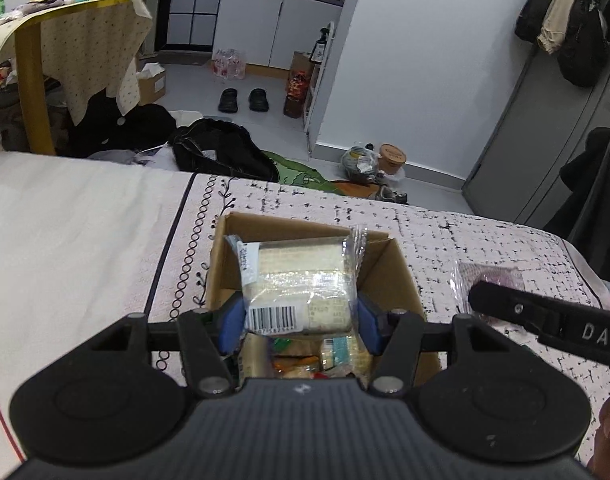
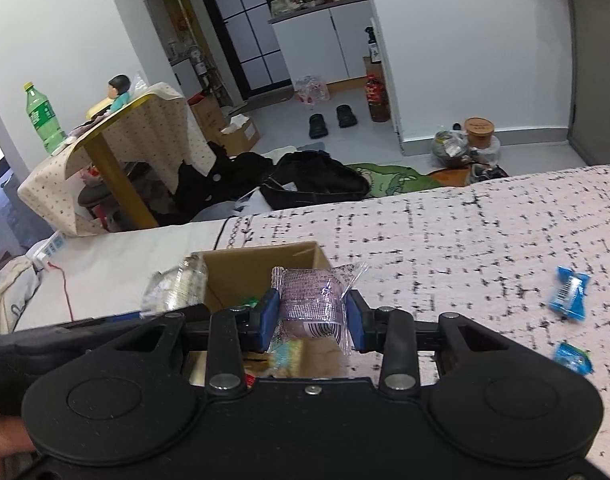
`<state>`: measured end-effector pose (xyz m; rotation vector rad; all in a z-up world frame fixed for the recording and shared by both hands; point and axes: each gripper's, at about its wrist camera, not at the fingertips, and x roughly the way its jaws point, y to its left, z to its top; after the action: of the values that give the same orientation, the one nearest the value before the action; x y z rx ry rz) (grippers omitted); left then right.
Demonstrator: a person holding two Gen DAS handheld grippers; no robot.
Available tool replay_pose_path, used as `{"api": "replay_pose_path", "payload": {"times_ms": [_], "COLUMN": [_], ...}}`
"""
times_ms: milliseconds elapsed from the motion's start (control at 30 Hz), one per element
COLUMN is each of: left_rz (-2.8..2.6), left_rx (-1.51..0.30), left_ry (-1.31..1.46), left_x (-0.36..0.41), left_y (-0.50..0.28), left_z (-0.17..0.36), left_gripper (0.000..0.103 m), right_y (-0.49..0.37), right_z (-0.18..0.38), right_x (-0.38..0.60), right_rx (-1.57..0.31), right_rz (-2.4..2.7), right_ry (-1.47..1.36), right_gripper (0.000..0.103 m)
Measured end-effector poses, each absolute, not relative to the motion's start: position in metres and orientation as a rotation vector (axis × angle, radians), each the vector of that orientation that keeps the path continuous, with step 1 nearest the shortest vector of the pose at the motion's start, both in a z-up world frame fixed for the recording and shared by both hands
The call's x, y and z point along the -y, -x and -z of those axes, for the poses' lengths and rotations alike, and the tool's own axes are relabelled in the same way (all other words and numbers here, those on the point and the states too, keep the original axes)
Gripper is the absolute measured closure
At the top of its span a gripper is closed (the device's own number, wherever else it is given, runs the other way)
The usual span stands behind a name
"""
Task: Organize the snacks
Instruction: 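Carry both packs over the cardboard box to drop them, then open both grippers to drop the bread and purple-filled packs into the box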
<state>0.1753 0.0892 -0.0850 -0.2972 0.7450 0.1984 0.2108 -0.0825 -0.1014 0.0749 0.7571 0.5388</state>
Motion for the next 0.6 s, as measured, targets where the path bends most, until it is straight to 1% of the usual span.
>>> {"api": "replay_pose_path", "payload": {"times_ms": [67,133,233,500,600], "left_rz": [-0.209,-0.202,-0.203,-0.238,-0.275], "left_rx": [-0.753,-0.75,-0.714,-0.691,-0.705], "left_ry": [0.307,0.328,0.339,0.339,0.324], "left_x": [-0.09,-0.093,-0.095,-0.101,-0.104], "left_y": [-0.175,-0.173,-0.166,-0.157,-0.155], "left_z": [0.088,0.089,0.086,0.077,0.077], "left_gripper": [0.044,0.035,0.028,0.026,0.025], "right_y": [-0.211,-0.211,-0.213,-0.213,-0.212], "right_z": [0.101,0.101,0.101,0.101,0.097], "right_x": [0.077,0.073,0.069,0.065,0.065], "right_rx": [-0.757,-0.755,-0.757,-0.774,-0.763], "right_rz": [-0.551,-0.556,-0.559,-0.576,-0.613], "right_ry": [-0.07,-0.061,-0.059,-0.092,-0.115], "right_gripper": [0.067,0.067,0.067,0.067,0.062]}}
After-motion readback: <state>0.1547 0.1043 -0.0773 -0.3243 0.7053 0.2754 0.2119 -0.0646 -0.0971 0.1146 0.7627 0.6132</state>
